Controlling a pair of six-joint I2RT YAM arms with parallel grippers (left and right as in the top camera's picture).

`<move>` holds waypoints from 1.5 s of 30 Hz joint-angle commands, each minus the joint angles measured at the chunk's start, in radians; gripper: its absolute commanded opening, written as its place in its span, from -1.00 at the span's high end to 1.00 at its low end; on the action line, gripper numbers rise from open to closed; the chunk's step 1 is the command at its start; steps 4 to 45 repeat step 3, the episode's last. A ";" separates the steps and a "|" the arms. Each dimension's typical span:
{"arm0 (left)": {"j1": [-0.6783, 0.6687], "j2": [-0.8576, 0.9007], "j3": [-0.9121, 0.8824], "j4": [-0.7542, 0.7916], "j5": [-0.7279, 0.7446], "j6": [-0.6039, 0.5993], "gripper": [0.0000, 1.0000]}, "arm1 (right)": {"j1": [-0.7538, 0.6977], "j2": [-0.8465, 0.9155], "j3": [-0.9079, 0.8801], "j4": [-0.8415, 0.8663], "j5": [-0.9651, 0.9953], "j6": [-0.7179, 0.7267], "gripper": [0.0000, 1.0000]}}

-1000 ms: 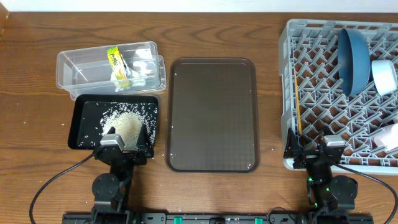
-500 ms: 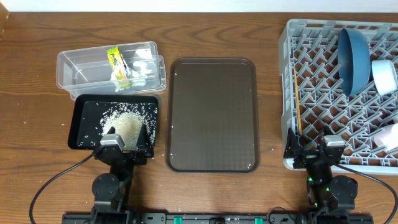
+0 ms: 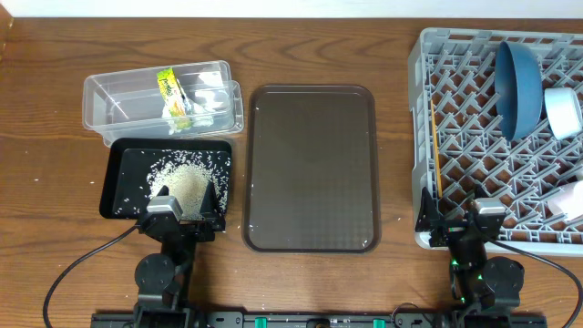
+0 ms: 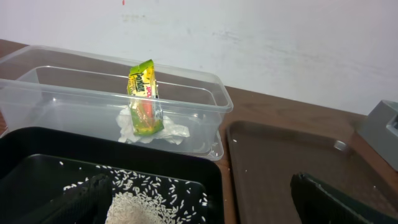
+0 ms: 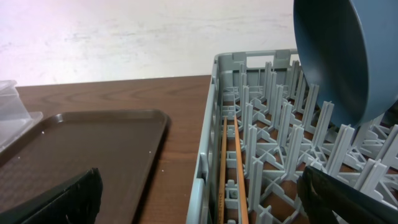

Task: Sort waste into correct bins and load items into the dishwasher rack

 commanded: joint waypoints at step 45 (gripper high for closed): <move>0.004 -0.009 -0.014 -0.043 -0.013 0.005 -0.88 | 0.015 -0.006 -0.004 0.000 0.000 -0.006 -0.98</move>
